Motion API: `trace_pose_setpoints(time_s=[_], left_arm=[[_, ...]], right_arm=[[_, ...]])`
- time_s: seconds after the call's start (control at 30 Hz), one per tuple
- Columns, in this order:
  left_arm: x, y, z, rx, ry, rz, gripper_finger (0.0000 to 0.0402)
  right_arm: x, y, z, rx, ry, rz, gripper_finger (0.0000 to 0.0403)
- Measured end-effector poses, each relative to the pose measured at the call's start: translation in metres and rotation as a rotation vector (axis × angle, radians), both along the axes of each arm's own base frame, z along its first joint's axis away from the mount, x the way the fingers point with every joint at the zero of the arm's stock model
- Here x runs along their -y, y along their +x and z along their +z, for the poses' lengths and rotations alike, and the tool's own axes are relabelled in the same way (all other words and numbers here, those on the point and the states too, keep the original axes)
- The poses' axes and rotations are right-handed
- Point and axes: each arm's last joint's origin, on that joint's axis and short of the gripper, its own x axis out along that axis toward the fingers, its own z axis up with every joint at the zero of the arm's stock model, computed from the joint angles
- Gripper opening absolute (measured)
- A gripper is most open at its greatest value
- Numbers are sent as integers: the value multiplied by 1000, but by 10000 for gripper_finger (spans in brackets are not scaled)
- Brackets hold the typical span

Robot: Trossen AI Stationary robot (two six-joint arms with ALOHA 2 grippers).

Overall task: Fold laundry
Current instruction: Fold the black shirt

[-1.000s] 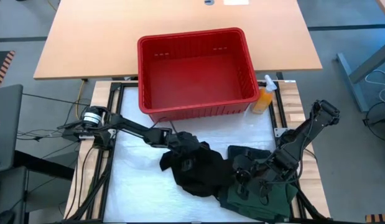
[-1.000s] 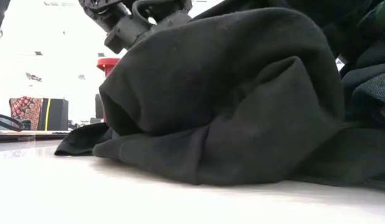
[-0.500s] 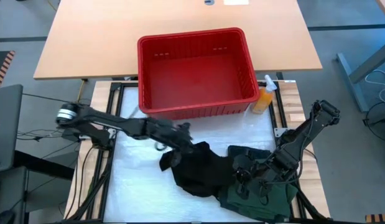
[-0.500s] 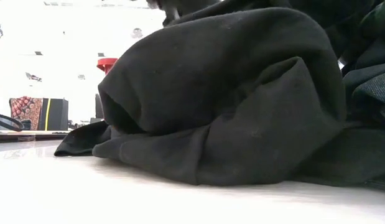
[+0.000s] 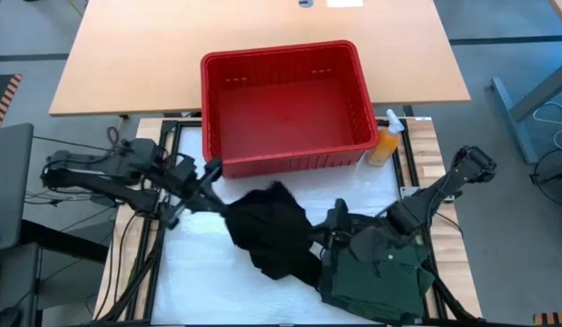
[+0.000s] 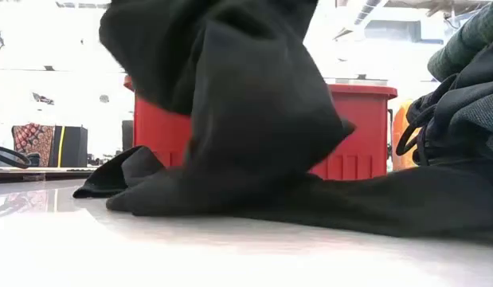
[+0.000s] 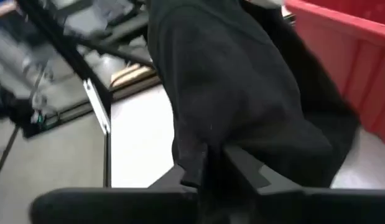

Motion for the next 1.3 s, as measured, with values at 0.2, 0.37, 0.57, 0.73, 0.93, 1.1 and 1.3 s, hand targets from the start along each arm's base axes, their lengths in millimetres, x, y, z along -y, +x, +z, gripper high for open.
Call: trace_pose_setpoints(time_s=[0.2,0.37,0.57,0.73,0.93,1.1,1.3], left_arm=[[6,-26,-31,-415,-22,48,0],[14,-33,-64,-796,0,141,0],[37,-24,-108,-1024,54,101,0],[44,-16,-135,-1125,108,102,0],[48,-9,-146,-1170,138,82,0],[48,-8,-146,-1155,170,73,0],[47,-8,-146,-1141,183,86,0]], right_arm=[[15,-2,-18,-251,-14,116,155],[20,-19,-35,-469,1,69,208],[18,1,-54,-223,33,56,226],[27,8,-86,-189,96,-6,227],[37,30,-120,-193,176,-93,227],[23,65,-124,-66,-18,87,227],[22,113,-129,-79,-129,46,227]])
